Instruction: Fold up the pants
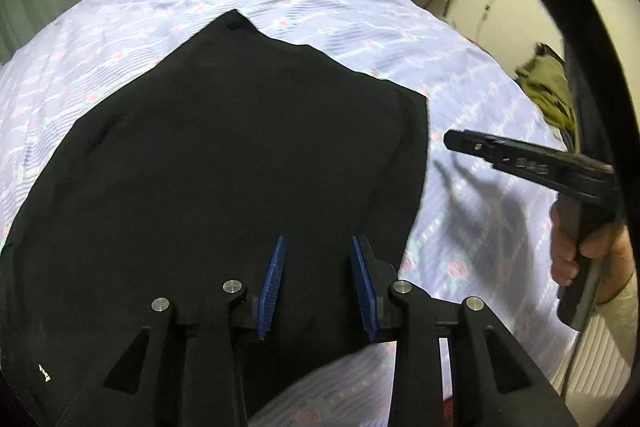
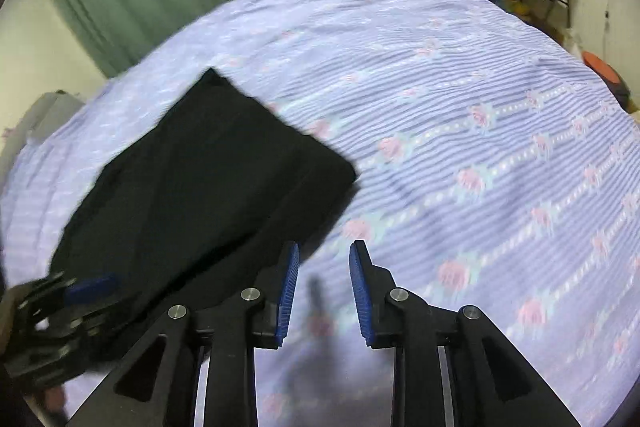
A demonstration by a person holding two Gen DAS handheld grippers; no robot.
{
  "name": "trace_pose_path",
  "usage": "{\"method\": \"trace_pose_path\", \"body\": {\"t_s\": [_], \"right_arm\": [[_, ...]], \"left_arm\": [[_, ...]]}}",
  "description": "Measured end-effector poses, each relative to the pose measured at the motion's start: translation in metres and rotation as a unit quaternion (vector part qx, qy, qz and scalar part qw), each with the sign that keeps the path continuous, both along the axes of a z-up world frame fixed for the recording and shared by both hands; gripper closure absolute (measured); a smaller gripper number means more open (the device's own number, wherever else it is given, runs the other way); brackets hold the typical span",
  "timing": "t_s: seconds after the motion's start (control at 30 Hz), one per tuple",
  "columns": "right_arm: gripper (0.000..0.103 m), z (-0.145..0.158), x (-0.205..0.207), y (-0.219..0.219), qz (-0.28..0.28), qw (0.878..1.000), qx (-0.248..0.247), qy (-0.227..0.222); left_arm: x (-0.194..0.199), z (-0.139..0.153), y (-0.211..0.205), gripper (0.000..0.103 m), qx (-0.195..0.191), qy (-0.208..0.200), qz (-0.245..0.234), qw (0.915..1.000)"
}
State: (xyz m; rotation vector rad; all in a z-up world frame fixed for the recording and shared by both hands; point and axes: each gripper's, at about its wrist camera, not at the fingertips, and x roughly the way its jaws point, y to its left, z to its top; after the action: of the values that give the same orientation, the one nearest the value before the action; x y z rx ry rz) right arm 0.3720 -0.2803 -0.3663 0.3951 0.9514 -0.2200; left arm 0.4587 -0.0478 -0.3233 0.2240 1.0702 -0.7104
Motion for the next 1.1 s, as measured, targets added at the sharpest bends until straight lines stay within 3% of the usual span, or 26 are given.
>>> {"method": "trace_pose_path", "body": {"t_s": [0.17, 0.33, 0.37, 0.4, 0.43, 0.57, 0.77, 0.93, 1.0, 1.1], "right_arm": [[0.075, -0.023, 0.014, -0.005, 0.011, 0.999, 0.012, 0.029], [0.074, 0.006, -0.004, 0.004, -0.001, 1.000, 0.016, 0.000], [0.066, 0.016, -0.009, 0.012, 0.007, 1.000, 0.019, -0.006], [0.055, 0.021, -0.011, 0.016, 0.015, 1.000, 0.020, -0.007], [0.052, 0.029, -0.013, 0.024, 0.028, 0.999, 0.020, -0.007], [0.047, 0.053, -0.010, 0.083, 0.105, 0.994, -0.008, -0.019], [0.045, 0.059, -0.015, 0.172, 0.203, 0.979, 0.009, -0.011], [0.045, 0.057, -0.015, 0.250, 0.276, 0.961, 0.022, -0.002], [0.045, 0.055, -0.012, 0.270, 0.291, 0.956, 0.015, -0.004], [0.045, 0.051, -0.009, 0.293, 0.301, 0.953, 0.023, 0.007]], "left_arm": [[0.010, -0.006, 0.005, 0.069, 0.012, -0.008, 0.031, 0.9994], [0.004, 0.008, 0.048, 0.065, 0.031, -0.028, 0.103, 0.9938], [-0.001, 0.014, 0.064, 0.060, 0.029, -0.032, 0.126, 0.9911], [-0.006, 0.022, 0.083, 0.050, 0.025, -0.035, 0.153, 0.9873], [-0.011, 0.028, 0.099, 0.045, 0.023, -0.038, 0.176, 0.9833], [-0.039, 0.045, 0.168, 0.042, 0.043, -0.043, 0.261, 0.9635], [-0.075, 0.046, 0.267, 0.039, 0.071, -0.042, 0.364, 0.9277], [-0.069, 0.028, 0.333, 0.036, 0.001, -0.018, 0.422, 0.9065], [-0.056, 0.015, 0.350, 0.036, -0.042, 0.008, 0.431, 0.9011], [-0.040, -0.003, 0.355, 0.036, -0.060, 0.032, 0.436, 0.8975]]}}
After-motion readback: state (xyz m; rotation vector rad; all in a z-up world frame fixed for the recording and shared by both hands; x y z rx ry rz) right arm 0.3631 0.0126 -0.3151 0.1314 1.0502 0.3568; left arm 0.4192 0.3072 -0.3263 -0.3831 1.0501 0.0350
